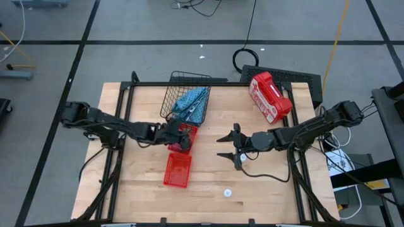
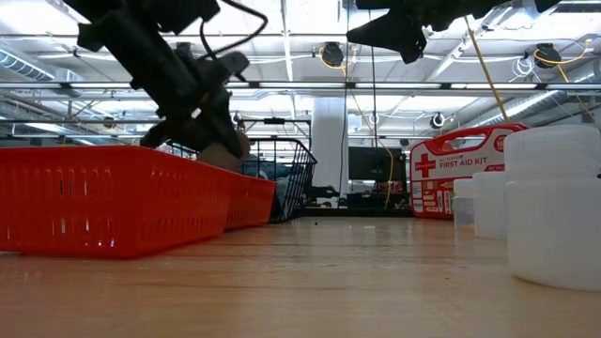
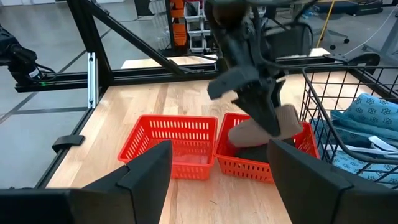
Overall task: Pick & place medical supplies in basket/bin
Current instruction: Put the brown bandage into the top red bin, then put the top white pill bottle into the bottom red bin
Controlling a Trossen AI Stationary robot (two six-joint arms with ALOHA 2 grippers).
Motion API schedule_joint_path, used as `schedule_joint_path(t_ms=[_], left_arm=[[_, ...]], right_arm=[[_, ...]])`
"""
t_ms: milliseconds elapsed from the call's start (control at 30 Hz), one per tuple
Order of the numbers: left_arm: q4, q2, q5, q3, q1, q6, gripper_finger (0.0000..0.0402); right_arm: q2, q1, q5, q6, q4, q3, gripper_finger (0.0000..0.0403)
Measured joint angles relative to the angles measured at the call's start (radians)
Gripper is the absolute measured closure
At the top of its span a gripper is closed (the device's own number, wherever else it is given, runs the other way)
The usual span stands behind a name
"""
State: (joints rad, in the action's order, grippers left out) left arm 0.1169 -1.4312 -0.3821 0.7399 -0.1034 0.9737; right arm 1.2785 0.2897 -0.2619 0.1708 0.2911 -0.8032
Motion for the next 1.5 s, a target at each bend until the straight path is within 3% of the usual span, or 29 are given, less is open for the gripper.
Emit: schedule_joint_path(t_ms=[167,567,900,1167,1400,1500], left_arm=[[-0.008,-0.039,0.073,0.000,0.027,0.005,0.0268],[-0.017,-0.043,0.090,0.000,0.059,-0.037,0.0193],[-0.014,-0.025,0.149,0.000,0.068,-0.087,0.0176],[-0.025,0.164,0.331,0.000,0.117,-0.237,0.0178],[-0.023,0.393,0.351,0.000,0.108,-0.408,0.0178],[-0.028,0.473,0.348,0.000,0.100,-0.465,0.0178]], right_arm=[[0.000,0.000,0.000,0.000,-0.002,0.000,0.0151],[0.000,0.000,0.001,0.000,-0.006,0.000,0.0151],[0.000,0.000,0.001,0.002,-0.012,0.000,0.0151],[-0.071,0.030,0.001,0.082,-0.121,-0.001,0.0151],[-0.161,0.141,-0.003,0.207,-0.296,-0.001,0.0151],[-0.172,0.206,-0.072,0.247,-0.364,-0.002,0.0151]])
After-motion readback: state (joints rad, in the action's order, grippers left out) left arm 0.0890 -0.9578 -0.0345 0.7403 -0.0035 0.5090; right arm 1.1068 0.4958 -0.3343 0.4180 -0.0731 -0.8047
